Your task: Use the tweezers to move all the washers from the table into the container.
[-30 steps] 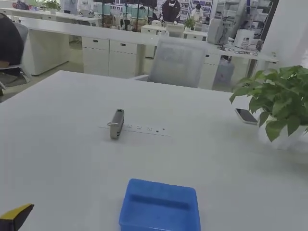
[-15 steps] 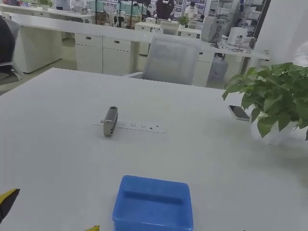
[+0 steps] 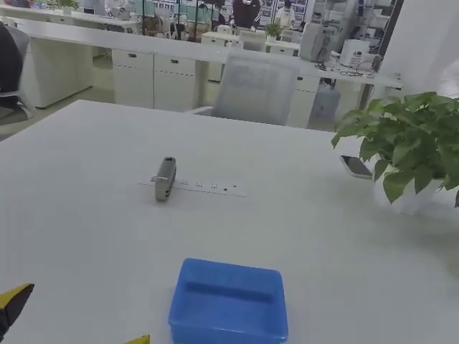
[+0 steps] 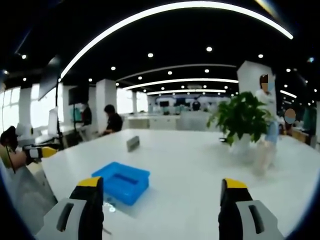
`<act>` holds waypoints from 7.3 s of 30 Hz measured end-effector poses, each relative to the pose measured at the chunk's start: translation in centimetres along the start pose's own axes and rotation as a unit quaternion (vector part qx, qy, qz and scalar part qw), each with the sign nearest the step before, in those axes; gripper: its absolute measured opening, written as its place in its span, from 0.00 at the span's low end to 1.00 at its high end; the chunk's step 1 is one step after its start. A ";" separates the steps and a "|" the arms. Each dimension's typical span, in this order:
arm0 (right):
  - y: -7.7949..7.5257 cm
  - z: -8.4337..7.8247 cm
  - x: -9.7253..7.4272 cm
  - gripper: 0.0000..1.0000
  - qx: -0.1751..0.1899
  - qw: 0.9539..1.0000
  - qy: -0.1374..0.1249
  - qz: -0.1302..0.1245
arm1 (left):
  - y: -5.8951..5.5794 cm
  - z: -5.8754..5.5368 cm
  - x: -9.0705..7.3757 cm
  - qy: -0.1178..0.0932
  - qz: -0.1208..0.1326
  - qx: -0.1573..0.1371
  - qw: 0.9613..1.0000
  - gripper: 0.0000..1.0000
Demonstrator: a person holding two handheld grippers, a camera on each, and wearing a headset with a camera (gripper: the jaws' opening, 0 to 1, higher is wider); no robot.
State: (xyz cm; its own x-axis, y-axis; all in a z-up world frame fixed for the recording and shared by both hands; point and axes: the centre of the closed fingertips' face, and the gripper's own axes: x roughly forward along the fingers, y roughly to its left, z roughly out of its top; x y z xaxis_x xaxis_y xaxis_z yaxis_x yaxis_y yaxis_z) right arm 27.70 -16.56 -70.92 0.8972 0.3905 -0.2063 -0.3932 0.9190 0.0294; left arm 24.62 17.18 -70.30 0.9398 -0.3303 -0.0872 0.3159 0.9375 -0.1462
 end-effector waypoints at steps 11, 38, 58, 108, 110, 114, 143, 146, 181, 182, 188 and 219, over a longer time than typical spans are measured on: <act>0.0 -0.4 -0.1 0.90 0.006 1.000 0.010 0.003 | 0.0 -0.5 0.1 0.011 -0.001 -0.002 1.000 0.98; 6.4 -6.1 0.3 0.79 -0.066 0.968 0.184 0.157 | -2.9 -5.9 0.5 0.166 -0.085 0.019 0.982 0.89; 12.7 -13.7 0.9 0.43 -0.152 0.870 0.331 0.331 | -6.6 -12.5 -0.6 0.371 -0.223 0.073 0.898 0.56; 16.4 -8.9 -0.6 0.00 -0.332 0.793 0.259 0.440 | -13.9 -14.5 2.2 0.378 -0.397 0.230 0.804 0.12; 17.0 -8.1 -0.3 0.00 -0.334 0.792 0.252 0.444 | -14.2 -13.8 2.1 0.368 -0.400 0.220 0.810 0.12; 18.4 -6.8 0.3 0.00 -0.335 0.791 0.235 0.455 | -15.3 -11.9 1.9 0.336 -0.428 0.198 0.815 0.11; 24.7 -4.4 4.3 0.00 -0.248 0.804 0.168 0.513 | -10.6 -8.2 1.4 0.317 -0.409 0.255 0.817 0.00; 24.8 -4.4 4.2 0.00 -0.243 0.805 0.167 0.514 | -10.6 -8.2 1.3 0.300 -0.415 0.259 0.819 0.00; 24.7 -10.7 5.8 0.16 -0.192 0.803 0.197 0.529 | -11.4 -9.1 1.7 0.320 -0.405 0.239 0.823 0.00; 25.1 -10.6 5.4 0.06 -0.185 0.793 0.193 0.547 | -11.4 -9.1 1.8 0.320 -0.401 0.234 0.826 0.00; 24.9 -10.7 5.5 0.02 -0.189 0.786 0.195 0.556 | -11.4 -9.1 1.8 0.317 -0.391 0.216 0.837 0.00; 14.4 -7.8 6.5 0.01 -0.092 0.914 0.219 0.328 | -4.9 -6.3 0.9 0.206 -0.168 0.036 0.963 0.45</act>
State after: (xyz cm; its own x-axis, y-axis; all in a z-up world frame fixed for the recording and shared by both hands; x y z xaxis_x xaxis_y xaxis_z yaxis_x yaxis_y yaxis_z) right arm 26.28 -1.22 -79.49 0.3060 0.7578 -0.5763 -0.8813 0.4544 0.1296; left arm 23.11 11.57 -75.84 0.6564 -0.6181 -0.4325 0.6157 0.7703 -0.1663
